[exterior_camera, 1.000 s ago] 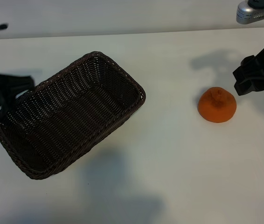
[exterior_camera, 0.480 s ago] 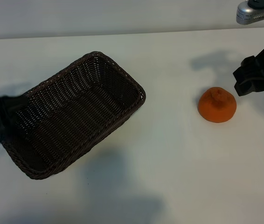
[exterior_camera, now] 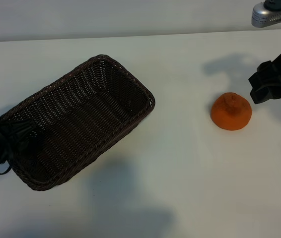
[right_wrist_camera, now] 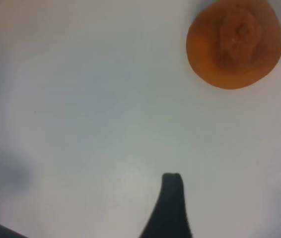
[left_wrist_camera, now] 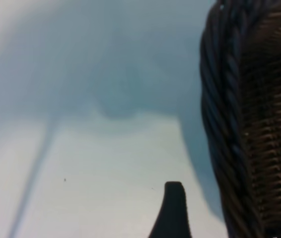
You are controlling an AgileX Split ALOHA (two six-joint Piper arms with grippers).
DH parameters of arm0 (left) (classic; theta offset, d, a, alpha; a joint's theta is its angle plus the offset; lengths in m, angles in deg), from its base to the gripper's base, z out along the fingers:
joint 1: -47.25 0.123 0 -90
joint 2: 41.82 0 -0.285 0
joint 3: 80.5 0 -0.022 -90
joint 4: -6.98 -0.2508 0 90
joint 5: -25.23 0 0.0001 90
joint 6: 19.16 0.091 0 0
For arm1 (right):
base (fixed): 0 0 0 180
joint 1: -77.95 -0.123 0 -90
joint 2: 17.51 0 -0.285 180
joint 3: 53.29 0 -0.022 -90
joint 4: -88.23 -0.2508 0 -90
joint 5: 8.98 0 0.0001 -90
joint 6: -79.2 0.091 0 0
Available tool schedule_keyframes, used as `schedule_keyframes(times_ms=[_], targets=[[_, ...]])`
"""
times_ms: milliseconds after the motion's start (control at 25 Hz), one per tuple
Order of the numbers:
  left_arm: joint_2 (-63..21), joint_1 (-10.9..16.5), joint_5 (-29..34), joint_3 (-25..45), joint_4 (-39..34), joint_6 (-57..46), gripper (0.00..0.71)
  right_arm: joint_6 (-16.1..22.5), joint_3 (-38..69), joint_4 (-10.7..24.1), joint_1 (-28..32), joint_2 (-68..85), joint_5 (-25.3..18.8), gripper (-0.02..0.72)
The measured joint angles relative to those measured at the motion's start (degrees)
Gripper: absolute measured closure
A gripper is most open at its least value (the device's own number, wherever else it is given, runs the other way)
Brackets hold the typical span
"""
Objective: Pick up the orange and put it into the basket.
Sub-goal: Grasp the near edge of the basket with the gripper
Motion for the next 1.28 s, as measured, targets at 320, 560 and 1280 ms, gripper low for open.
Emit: schedule_keyframes(times_ms=[320,560,1280], targets=[[0.0,0.0,-2.0,2.5,-1.3,-4.7,0.086,-0.1,0.0,-0.2,-0.5,0.0,-0.3,0.107],[3.4,0.0,-3.3,2.7,-2.5,-7.3,0.089,-0.1,0.0,-0.2,-0.5,0.0,-0.3,0.107],[11.4,0.0,-9.6,2.7,-2.5,-10.3,0.113,-0.2,0.0,-0.4,-0.5,0.0,-0.3,0.107]])
